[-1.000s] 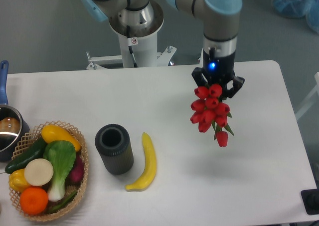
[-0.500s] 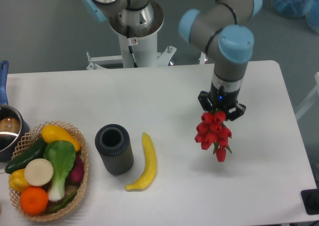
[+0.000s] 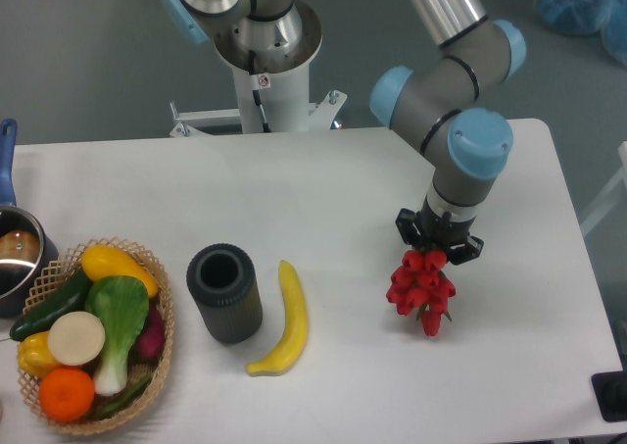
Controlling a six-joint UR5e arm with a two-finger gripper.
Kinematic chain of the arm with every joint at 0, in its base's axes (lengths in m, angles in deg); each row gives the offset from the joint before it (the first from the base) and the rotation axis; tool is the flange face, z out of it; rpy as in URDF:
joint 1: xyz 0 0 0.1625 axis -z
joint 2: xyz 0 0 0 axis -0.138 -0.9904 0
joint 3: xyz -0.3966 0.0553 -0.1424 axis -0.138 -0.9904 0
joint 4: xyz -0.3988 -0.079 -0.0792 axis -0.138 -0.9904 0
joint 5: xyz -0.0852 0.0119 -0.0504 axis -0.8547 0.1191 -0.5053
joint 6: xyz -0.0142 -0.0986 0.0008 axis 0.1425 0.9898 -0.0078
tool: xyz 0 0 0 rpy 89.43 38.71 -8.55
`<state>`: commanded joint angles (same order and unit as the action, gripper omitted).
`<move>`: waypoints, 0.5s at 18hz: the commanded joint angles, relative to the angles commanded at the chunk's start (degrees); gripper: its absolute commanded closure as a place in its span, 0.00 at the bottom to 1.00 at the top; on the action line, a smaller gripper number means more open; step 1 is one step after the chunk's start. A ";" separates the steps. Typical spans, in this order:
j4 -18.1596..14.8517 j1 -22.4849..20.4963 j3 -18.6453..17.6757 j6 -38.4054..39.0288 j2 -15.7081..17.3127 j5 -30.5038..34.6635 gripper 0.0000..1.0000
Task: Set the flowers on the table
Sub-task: 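Lay the tulips on the table and open the gripper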
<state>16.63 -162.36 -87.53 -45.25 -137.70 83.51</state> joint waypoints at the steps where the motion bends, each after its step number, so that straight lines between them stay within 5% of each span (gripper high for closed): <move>1: 0.00 -0.09 0.09 0.00 -0.09 -0.53 0.61; 5: 0.18 -0.09 0.88 -0.09 -0.18 -0.80 0.25; 9: 0.18 -0.18 1.32 -0.18 -0.18 -0.80 0.13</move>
<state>16.80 -162.53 -86.21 -45.42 -137.87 82.72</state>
